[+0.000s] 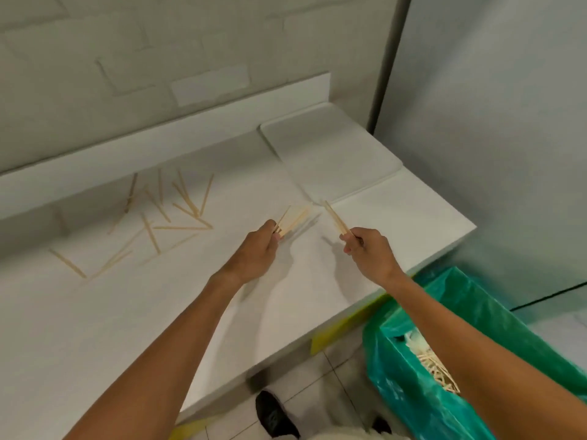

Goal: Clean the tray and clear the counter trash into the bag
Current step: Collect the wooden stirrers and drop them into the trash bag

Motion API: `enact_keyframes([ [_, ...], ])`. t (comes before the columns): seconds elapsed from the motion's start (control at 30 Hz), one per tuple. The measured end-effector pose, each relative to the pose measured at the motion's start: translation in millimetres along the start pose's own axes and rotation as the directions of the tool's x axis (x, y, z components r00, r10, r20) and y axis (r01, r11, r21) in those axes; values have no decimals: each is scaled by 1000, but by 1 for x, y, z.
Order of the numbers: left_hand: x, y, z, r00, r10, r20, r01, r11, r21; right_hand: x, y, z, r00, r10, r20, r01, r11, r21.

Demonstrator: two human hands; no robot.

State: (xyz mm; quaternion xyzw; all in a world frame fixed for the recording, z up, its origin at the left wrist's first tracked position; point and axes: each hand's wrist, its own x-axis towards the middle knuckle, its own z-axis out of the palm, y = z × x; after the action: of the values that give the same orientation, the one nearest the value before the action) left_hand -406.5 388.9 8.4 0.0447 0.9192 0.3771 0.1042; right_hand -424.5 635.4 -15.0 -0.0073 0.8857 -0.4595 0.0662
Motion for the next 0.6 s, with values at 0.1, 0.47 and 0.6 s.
enact_keyframes([
  [0.1,20,61,56,991,79,111,-80,997,4,-23,54,-63,993,72,-94,-74,997,-15],
  [0.47,60,194,285,877,152,456,-260,948,182,-140,219,-208,882,415,-223,-438,897,-63],
  [0.6,66,209,331,854,72,515,-179,971,161,-158,251,-225,851,503,-150,-522,842,-135],
])
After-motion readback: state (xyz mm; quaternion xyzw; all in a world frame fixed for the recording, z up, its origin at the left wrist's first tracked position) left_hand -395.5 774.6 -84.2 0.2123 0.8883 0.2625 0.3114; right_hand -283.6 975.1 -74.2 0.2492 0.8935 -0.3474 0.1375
